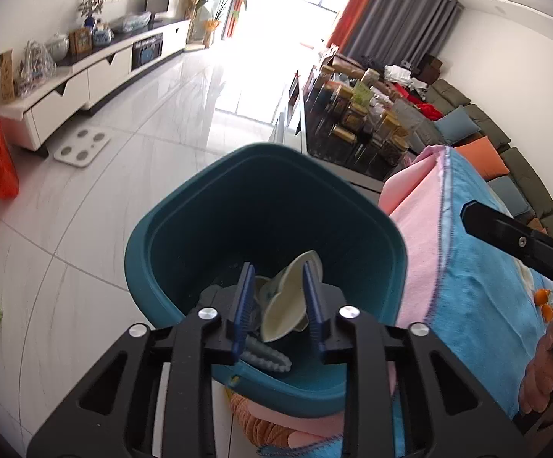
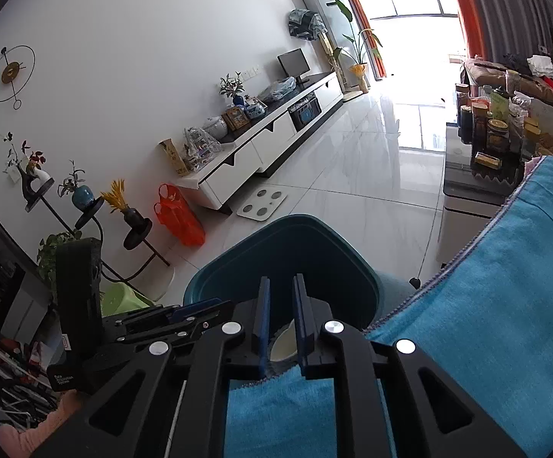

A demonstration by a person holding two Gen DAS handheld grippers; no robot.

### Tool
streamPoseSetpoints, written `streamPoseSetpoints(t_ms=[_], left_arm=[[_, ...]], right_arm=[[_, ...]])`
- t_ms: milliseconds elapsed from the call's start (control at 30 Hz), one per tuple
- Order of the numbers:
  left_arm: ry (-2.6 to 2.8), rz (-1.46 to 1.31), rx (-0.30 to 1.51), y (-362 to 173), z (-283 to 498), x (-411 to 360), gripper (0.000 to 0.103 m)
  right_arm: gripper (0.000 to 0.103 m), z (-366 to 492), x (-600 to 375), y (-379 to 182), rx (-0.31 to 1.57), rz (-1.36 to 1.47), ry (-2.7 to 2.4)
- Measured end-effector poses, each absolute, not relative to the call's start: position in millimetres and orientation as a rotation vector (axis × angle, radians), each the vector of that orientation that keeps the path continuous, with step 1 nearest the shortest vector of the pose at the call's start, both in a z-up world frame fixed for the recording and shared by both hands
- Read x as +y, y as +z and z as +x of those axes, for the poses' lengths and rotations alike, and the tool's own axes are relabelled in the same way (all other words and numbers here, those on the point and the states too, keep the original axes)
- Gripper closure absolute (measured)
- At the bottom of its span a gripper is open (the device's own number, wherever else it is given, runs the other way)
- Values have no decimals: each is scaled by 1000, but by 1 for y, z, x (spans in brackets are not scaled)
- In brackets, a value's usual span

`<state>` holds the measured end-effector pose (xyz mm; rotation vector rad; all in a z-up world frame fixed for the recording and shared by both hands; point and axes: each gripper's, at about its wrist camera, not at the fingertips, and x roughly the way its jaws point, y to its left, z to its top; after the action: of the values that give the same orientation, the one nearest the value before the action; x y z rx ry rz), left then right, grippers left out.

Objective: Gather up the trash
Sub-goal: 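Carry the tissue and cup over the teal bin and open both tools, then grasp a gold snack wrapper with the left tool while the right tool reaches toward other gold wrappers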

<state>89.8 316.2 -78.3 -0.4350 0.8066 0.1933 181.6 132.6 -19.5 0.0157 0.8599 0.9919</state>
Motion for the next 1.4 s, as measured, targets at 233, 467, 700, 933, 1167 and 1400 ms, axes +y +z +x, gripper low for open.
streamPoseSetpoints(t_ms=[233, 467, 700, 933, 1167, 1400], left_arm=[[125, -365, 687, -38, 67, 281, 55], [-11, -296, 621, -14, 54, 228, 48], [-202, -248, 635, -16, 55, 154, 43], [-403, -189, 702, -30, 67, 77, 43], [-563, -139, 745, -35, 79, 3, 43], [-676, -88, 786, -35, 94, -57, 43]], right_arm=[[82, 160, 87, 2, 789, 24, 999], [74, 129, 17, 16, 711, 33, 953], [68, 103, -76, 18, 663, 75, 792], [67, 79, -166, 10, 655, 116, 590], [67, 60, -244, 6, 632, 168, 424], [67, 54, -308, 1, 611, 236, 298]])
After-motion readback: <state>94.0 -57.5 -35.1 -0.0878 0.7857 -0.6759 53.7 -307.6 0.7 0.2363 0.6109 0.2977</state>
